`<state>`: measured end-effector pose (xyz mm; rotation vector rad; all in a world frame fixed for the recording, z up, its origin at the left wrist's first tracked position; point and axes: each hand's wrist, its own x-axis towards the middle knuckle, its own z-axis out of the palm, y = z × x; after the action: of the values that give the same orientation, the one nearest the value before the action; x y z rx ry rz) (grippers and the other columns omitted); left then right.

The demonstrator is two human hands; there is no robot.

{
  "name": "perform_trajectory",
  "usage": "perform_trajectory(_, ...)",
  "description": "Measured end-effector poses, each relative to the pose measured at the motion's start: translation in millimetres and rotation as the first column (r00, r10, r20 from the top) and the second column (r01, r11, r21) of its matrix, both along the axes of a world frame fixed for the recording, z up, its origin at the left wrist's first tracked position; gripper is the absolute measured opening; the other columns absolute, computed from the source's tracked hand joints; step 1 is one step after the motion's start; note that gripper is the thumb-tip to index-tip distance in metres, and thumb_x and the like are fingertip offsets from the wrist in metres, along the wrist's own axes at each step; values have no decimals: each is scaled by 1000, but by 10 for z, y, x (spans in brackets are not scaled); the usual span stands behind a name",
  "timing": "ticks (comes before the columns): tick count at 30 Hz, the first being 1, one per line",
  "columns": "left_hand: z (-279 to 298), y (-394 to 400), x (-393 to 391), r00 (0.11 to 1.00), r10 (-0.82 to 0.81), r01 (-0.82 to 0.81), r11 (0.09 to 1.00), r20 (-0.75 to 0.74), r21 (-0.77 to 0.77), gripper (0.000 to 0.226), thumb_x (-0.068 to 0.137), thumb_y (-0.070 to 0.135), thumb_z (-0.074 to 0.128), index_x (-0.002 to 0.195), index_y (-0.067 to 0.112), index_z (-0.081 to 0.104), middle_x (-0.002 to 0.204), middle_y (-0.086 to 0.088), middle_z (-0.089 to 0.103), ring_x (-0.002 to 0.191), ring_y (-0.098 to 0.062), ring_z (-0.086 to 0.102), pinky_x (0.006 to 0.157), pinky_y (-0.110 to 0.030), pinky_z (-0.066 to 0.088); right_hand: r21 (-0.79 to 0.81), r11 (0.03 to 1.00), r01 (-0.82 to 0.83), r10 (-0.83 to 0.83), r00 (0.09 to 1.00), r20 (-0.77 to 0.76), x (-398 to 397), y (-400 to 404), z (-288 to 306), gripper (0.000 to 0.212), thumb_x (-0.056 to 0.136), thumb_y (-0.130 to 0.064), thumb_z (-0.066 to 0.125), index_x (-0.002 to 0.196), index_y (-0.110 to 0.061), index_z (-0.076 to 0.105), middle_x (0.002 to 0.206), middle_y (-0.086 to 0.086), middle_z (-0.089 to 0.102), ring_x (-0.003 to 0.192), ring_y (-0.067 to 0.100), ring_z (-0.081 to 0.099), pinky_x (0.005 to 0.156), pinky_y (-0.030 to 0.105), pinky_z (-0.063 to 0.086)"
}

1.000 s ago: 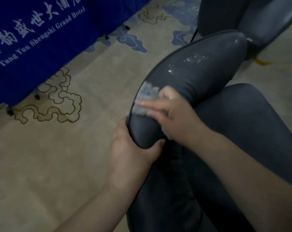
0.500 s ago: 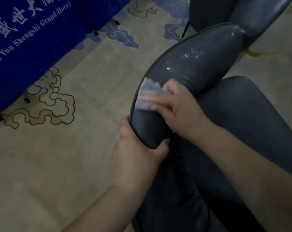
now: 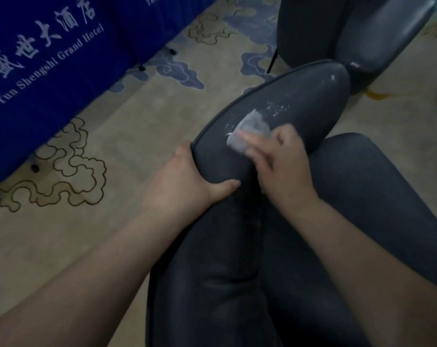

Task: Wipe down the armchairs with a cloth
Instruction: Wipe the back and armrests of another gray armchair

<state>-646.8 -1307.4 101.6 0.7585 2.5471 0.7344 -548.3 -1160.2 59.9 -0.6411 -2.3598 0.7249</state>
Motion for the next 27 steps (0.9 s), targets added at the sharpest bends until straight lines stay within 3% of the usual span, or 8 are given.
perform_trajectory(1, -2, 93, -68, 1000, -21, 21, 1000, 6, -19, 90, 46, 70, 74, 119, 24, 47, 105, 6, 60, 100, -19, 61, 80, -32, 51, -43, 996, 84, -83, 996, 18, -127, 191, 23, 32, 88, -20, 60, 118, -31, 66, 91, 5, 38, 85, 27, 48, 83, 35, 44)
perform_trajectory(3, -14, 205, -160, 998, -49, 50, 999, 28, -19, 92, 45, 71, 75, 120, 25, 48, 101, 12, 57, 98, -16, 61, 79, -30, 50, -152, 976, 157, -153, 987, 37, -295, 489, 39, 31, 90, -19, 60, 120, -30, 65, 95, 3, 37, 91, 23, 49, 90, 22, 41)
perform_trajectory(5, -33, 228, -193, 997, -61, 61, 998, 39, 12, 91, 44, 71, 74, 118, 26, 47, 97, 16, 56, 90, -10, 59, 72, -27, 50, -205, 971, 123, -128, 992, -7, -304, 534, 20, 33, 91, -16, 59, 122, -27, 63, 95, 3, 36, 87, 13, 46, 85, 6, 33)
perform_trajectory(7, -35, 192, -179, 998, -63, 62, 997, 25, 36, 83, 44, 70, 73, 112, 31, 46, 89, 20, 53, 79, -3, 53, 63, -19, 45, -256, 964, 71, -94, 992, -79, -222, 349, -3, 35, 91, -15, 60, 124, -27, 60, 92, 2, 35, 78, 2, 41, 81, 3, 32)
perform_trajectory(11, -66, 155, -174, 997, -57, 52, 993, 54, 103, 71, 48, 64, 78, 103, 36, 44, 91, 18, 62, 84, -5, 61, 74, -32, 54, -239, 970, -36, 0, 989, -150, -150, 4, -28, 38, 88, -17, 59, 123, -33, 56, 87, -4, 36, 79, 1, 42, 80, 4, 34)
perform_trajectory(17, -106, 116, -172, 996, -75, 71, 993, 46, 90, 68, 46, 77, 67, 98, 52, 30, 79, 30, 51, 67, 12, 48, 54, -10, 37, -338, 927, 165, -197, 978, -63, -281, 108, 44, 38, 90, -11, 62, 121, -32, 59, 85, -9, 34, 81, 5, 43, 81, 6, 34)
perform_trajectory(22, -91, 114, -165, 991, -80, 70, 993, 109, 94, 85, 46, 73, 68, 120, 39, 43, 104, 18, 61, 93, -7, 61, 74, -32, 54, -403, 903, 153, -211, 972, -104, -207, -280, 121, 36, 88, -15, 63, 116, -37, 63, 86, -11, 38, 83, -1, 47, 77, 7, 38)
perform_trajectory(27, -100, 114, -191, 984, -92, 76, 991, 155, 109, 96, 47, 71, 70, 131, 35, 38, 118, 14, 58, 104, -9, 59, 82, -30, 51, -320, 930, 183, -194, 981, -3, -346, -158, 180, 37, 85, -18, 67, 113, -42, 62, 88, -1, 40, 84, 17, 48, 76, 23, 43)
